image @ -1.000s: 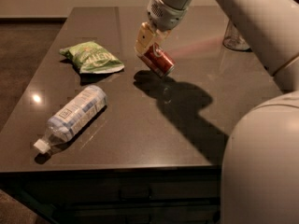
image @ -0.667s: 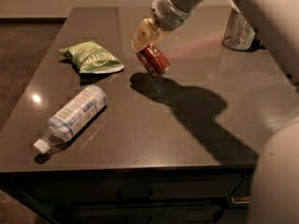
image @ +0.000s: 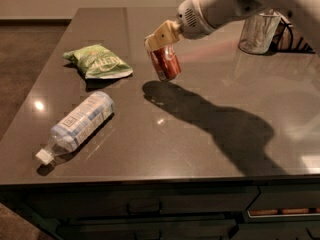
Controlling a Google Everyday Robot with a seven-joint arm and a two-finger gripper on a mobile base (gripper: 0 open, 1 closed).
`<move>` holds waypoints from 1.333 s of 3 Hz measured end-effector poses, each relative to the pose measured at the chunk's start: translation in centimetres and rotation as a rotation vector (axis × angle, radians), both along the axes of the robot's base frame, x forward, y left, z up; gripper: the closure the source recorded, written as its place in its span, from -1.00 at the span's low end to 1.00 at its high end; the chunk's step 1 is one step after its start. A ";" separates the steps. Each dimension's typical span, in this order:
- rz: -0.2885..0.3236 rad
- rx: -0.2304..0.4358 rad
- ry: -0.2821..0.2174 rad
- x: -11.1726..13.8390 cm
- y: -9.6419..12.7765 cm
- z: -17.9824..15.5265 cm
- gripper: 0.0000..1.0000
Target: Place coke can upright
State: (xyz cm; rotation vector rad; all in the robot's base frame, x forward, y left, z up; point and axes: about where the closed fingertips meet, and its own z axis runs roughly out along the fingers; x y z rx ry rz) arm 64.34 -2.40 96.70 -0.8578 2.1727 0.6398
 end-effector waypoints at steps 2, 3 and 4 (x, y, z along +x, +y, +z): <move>-0.056 0.189 -0.202 -1.1 -1.6 0.2 1.00; -0.062 0.261 -0.277 -0.8 -1.9 0.2 1.00; -0.037 0.328 -0.334 -0.6 -1.9 -0.1 1.00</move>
Offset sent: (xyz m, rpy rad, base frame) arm -0.0072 -0.0346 0.0118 0.3171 -0.3558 -0.1099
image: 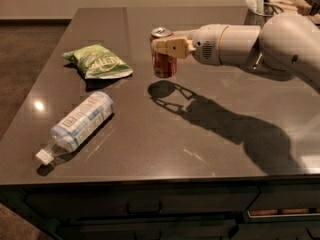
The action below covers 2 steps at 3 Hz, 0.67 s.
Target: Place coke can upright
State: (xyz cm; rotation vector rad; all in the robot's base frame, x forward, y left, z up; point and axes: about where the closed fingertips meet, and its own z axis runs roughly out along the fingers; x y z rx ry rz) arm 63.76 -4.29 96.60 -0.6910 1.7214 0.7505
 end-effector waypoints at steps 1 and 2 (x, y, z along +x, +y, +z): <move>0.032 0.026 -0.030 0.1 0.3 -1.0 1.00; 0.062 0.038 -0.040 0.2 0.7 -2.2 1.00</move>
Offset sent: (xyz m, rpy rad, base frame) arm 0.0035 0.0065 -0.0364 0.0511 -0.0515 0.0873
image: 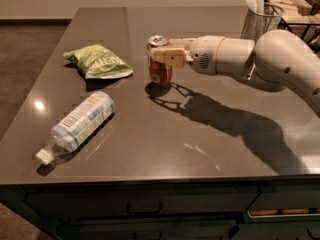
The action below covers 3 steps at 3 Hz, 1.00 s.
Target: Place coke can upright
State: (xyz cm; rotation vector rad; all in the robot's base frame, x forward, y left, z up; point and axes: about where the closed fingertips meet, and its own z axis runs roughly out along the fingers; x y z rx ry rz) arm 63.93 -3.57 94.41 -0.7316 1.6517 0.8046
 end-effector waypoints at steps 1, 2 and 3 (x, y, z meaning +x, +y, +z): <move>0.015 0.005 -0.020 0.1 0.3 -0.7 0.66; 0.022 0.006 -0.032 0.0 0.3 -1.2 0.20; 0.041 0.007 -0.037 0.0 0.5 -1.7 -0.27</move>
Offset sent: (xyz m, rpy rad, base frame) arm 0.0009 -0.0023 -0.0195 0.0075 -0.0472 0.0213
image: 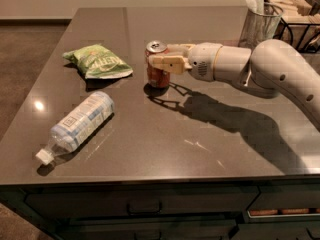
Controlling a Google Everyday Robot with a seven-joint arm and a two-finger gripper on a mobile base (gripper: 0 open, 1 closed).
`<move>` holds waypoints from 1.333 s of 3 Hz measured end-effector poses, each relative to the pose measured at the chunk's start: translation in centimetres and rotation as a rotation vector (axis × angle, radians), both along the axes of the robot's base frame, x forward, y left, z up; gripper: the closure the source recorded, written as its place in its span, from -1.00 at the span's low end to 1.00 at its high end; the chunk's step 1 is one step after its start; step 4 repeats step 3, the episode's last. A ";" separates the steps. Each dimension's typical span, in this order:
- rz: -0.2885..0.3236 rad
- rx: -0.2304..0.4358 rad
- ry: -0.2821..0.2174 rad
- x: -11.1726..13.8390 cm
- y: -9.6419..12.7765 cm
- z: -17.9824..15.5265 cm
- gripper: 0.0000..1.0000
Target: Place coke can upright
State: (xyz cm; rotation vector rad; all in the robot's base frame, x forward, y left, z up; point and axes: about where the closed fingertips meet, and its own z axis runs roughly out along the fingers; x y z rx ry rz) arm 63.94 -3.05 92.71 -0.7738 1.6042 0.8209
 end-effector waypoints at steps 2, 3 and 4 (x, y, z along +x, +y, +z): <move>0.008 0.000 0.000 -0.1 0.5 0.0 -1.00; 0.008 0.000 0.000 -0.1 0.5 0.0 -1.00; 0.008 0.000 0.000 -0.1 0.5 0.0 -1.00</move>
Offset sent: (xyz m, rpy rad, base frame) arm -0.0004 0.0024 0.0002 -0.0002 0.0000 0.0036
